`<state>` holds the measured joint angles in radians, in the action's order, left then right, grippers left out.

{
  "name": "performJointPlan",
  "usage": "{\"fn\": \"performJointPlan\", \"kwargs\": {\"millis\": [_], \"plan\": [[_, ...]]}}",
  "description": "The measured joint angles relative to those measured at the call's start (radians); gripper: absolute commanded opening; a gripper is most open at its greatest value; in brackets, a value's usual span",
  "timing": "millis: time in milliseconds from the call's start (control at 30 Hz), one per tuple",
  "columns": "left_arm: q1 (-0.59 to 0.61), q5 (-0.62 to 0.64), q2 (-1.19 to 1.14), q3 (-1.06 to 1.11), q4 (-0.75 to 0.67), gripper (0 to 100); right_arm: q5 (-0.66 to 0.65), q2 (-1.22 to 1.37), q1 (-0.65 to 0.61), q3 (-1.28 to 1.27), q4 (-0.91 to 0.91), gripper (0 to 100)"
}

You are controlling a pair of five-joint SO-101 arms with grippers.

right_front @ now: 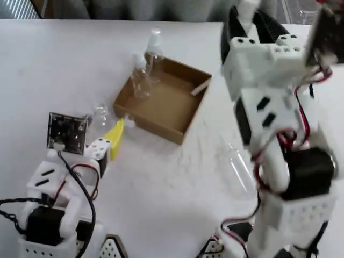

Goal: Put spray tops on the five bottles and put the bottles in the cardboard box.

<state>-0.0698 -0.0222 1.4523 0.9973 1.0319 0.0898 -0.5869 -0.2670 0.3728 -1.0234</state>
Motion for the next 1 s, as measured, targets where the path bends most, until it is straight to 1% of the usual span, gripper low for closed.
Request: {"fn": "performJointPlan", "kwargs": {"millis": [133,233,367,467,533,667,833,1000], "plan": [[0.0,0.002,0.097,0.0,0.002,3,0.0,-0.046,-0.138,0.008,0.158,1.6],[-0.025,-0.006,0.21,0.0,0.018,3,0.0,-0.048,-0.212,0.008,0.224,1.6],[-0.063,-0.063,0.31,-0.008,0.08,3,0.0,-0.048,-0.365,0.008,0.244,1.6],[-0.061,-0.066,0.325,-0.008,0.087,3,0.0,-0.048,-0.466,0.008,0.245,1.6],[-0.064,-0.066,0.327,-0.008,0.087,3,0.0,-0.048,-0.511,0.008,0.245,1.6],[-0.064,-0.066,0.328,-0.008,0.091,3,0.0,-0.054,-0.548,-0.021,0.247,1.6],[-0.072,-0.066,0.328,-0.008,0.107,3,0.0,-0.049,-0.552,-0.106,0.247,1.6],[-0.071,-0.066,0.328,-0.008,0.107,3,0.0,-0.051,-0.552,-0.129,0.247,1.6]]}}
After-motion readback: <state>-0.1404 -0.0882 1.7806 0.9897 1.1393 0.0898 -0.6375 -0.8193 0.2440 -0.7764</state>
